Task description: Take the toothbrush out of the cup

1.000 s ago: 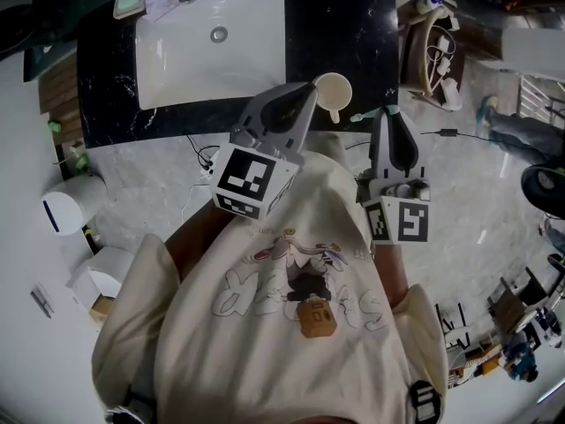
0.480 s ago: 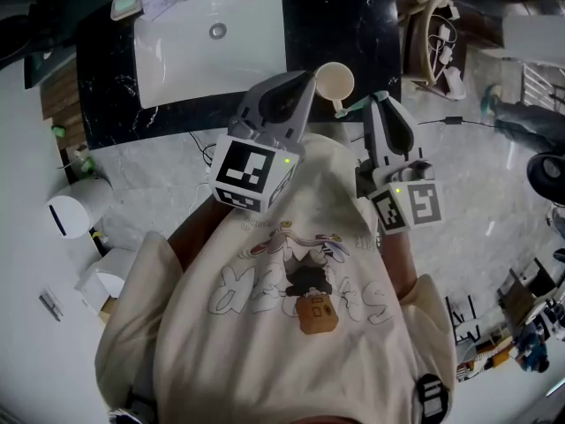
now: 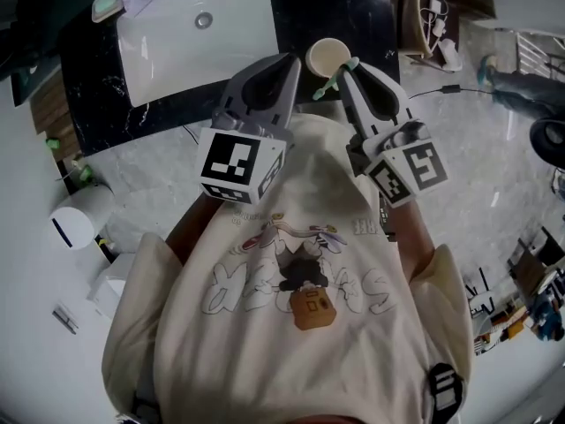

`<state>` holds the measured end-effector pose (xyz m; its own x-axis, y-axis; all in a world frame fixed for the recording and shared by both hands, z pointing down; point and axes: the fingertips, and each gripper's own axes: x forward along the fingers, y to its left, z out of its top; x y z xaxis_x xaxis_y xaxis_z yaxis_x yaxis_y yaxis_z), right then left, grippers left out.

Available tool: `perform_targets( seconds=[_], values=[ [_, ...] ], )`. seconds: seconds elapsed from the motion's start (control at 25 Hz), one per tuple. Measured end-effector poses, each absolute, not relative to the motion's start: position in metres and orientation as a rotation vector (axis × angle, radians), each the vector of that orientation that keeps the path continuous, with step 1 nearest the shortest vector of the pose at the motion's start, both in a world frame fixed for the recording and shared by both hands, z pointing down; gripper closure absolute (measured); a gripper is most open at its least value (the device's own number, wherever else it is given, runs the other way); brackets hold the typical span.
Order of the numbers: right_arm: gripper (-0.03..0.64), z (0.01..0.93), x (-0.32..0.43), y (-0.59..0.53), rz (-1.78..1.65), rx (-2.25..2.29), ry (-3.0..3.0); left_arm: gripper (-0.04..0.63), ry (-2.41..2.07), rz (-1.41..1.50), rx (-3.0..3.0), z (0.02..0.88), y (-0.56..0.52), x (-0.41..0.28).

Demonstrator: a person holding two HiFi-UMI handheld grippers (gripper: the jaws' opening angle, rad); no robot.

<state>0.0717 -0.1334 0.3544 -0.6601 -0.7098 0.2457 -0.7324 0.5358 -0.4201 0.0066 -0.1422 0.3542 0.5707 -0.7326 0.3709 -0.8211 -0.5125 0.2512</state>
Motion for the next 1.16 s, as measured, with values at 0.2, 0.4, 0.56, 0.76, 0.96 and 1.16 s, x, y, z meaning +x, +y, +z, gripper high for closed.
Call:
perform_targets(
  seconds=[0.2,0.4,0.56,0.76,0.96,1.16],
  values=[
    [0.561,0.353,0.042,-0.12,0.732,1.246,-2.713,0.588,-1.24,0.286,2.427,0.353,-0.133,-0.014],
    [0.561,0.355,0.034,-0.112,0.727,1.263,-2.704,0.588,-1.233,0.285,2.443,0.351,-0.131,-0.017],
    [0.561,0.357,0.029,-0.11,0.727,1.279,-2.696,0.588,-1.226,0.28,2.44,0.352,-0.13,-0.022],
    [0.561,0.354,0.027,-0.109,0.719,1.312,-2.693,0.588,-1.217,0.279,2.443,0.352,-0.128,-0.024],
    [0.561,0.357,0.028,-0.112,0.746,1.352,-2.672,0.588,-1.204,0.282,2.458,0.349,-0.127,-0.027],
    [0.561,0.358,0.026,-0.11,0.769,1.378,-2.656,0.588,-1.19,0.286,2.448,0.351,-0.126,-0.032]
  ],
)
